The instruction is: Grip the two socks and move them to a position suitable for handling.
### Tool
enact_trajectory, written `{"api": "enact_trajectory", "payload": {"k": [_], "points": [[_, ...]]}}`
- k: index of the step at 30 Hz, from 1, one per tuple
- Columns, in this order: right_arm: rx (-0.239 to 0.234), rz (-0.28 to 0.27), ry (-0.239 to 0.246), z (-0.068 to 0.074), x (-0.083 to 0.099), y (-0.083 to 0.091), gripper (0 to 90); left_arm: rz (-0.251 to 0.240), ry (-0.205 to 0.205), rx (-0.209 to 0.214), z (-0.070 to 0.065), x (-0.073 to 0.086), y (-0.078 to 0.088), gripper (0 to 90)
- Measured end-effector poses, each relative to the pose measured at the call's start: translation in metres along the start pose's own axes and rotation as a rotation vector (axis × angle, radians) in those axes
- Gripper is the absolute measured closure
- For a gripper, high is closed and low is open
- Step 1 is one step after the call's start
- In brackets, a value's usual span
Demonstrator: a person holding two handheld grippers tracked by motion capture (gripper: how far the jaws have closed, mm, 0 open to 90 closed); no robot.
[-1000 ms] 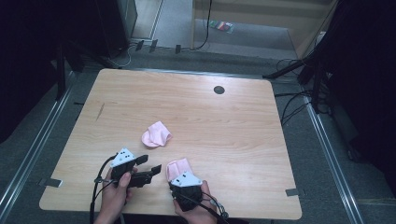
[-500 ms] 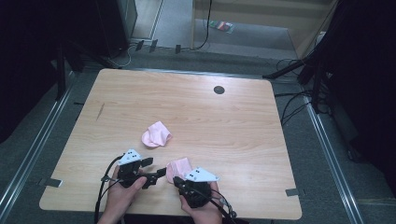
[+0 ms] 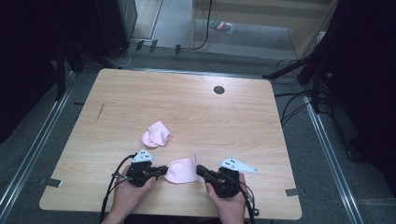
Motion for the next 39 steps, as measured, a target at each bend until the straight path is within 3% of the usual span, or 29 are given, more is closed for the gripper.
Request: {"api": "enact_trajectory", "payload": {"k": [3, 5, 7, 10, 12, 13, 14, 15, 16, 17, 18, 19, 20, 21, 22, 23, 24, 25, 27, 28, 30, 34, 35, 37, 39], "points": [[0.083, -0.009, -0.032, -0.026, 0.0, 0.015, 90.0, -0.008, 0.003, 0.006, 0.009, 0.001, 0.008, 90.0], [0.111, -0.001, -0.054, -0.038, 0.003, 0.019, 90.0, -0.007, 0.0, 0.0, 0.014, 0.002, 0.013, 90.0], [0.118, 0.008, -0.075, -0.044, 0.005, 0.02, 90.0, -0.014, -0.009, -0.007, 0.018, 0.003, 0.018, 90.0], [0.096, 0.036, -0.161, -0.057, 0.01, 0.021, 90.0, -0.003, -0.03, -0.018, 0.021, 0.006, 0.023, 90.0], [0.092, 0.068, -0.166, -0.061, 0.015, 0.015, 90.0, 0.006, -0.038, 0.025, 0.02, 0.009, 0.02, 90.0], [0.092, 0.068, -0.166, -0.061, 0.015, 0.015, 90.0, 0.006, -0.038, 0.025, 0.02, 0.009, 0.02, 89.5], [0.07, 0.087, -0.157, -0.061, 0.016, 0.01, 85.6, -0.001, -0.04, 0.014, 0.019, 0.01, 0.019, 78.4], [0.07, 0.087, -0.157, -0.061, 0.016, 0.01, 85.6, -0.02, -0.035, -0.006, 0.02, 0.01, 0.019, 78.4], [0.095, 0.071, -0.137, -0.06, 0.016, 0.01, 75.5, -0.054, -0.03, -0.034, 0.019, 0.01, 0.021, 66.8], [0.151, 0.034, -0.073, -0.056, 0.014, 0.011, 68.6, -0.09, -0.034, -0.05, 0.019, 0.009, 0.025, 59.0], [0.151, 0.034, -0.073, -0.056, 0.014, 0.011, 68.6, -0.129, -0.038, -0.069, 0.018, 0.007, 0.029, 59.0], [0.177, 0.01, -0.013, -0.05, 0.013, 0.011, 68.4, -0.169, -0.042, -0.078, 0.016, 0.005, 0.033, 59.1], [0.177, 0.01, -0.013, -0.05, 0.013, 0.011, 68.4, -0.201, -0.055, -0.076, 0.014, 0.003, 0.036, 59.1], [0.179, 0.033, 0.037, -0.043, 0.015, 0.006, 69.0, -0.235, -0.098, -0.046, 0.006, 0.002, 0.039, 66.3], [0.179, 0.033, 0.037, -0.043, 0.015, 0.006, 69.0, -0.235, -0.098, -0.046, 0.006, 0.002, 0.039, 68.9], [0.182, 0.045, 0.057, -0.04, 0.017, 0.003, 69.0, -0.214, -0.139, 0.0, 0.001, 0.002, 0.036, 68.9], [0.191, 0.081, 0.088, -0.037, 0.022, -0.006, 68.4, -0.15, -0.186, 0.006, -0.004, 0.006, 0.026, 70.1], [0.2, 0.089, 0.098, -0.036, 0.023, -0.009, 67.7, -0.108, -0.201, -0.007, -0.005, 0.009, 0.018, 69.5], [0.207, 0.102, 0.107, -0.036, 0.026, -0.013, 66.7, -0.088, -0.204, -0.004, -0.005, 0.012, 0.015, 66.8], [0.218, 0.134, 0.12, -0.037, 0.03, -0.018, 65.0, -0.066, -0.205, -0.002, -0.005, 0.015, 0.01, 64.0], [0.255, 0.146, 0.148, -0.037, 0.032, -0.02, 63.9, -0.048, -0.227, -0.019, -0.005, 0.019, 0.006, 61.2], [0.298, 0.158, 0.186, -0.037, 0.035, -0.023, 63.2, -0.051, -0.216, -0.003, -0.005, 0.021, 0.007, 56.4], [0.304, 0.162, 0.191, -0.036, 0.035, -0.024, 64.4, -0.054, -0.192, 0.005, -0.003, 0.022, 0.008, 57.0], [0.336, 0.164, 0.227, -0.035, 0.037, -0.024, 70.6, -0.054, -0.177, -0.009, -0.002, 0.022, 0.008, 64.4], [0.34, 0.157, 0.236, -0.034, 0.038, -0.025, 78.3, -0.051, -0.157, -0.017, 0.0, 0.022, 0.008, 78.9]]}}
Point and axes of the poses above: each handheld gripper's, and its own axes: y roughly backward along the jaws, x roughly out of its underside, z roughly to its left, the point moved 3 cm from there along -y, roughly forward along the jaws, and after that the axes turned 6 degrees about -x, right-handed, at the moved point
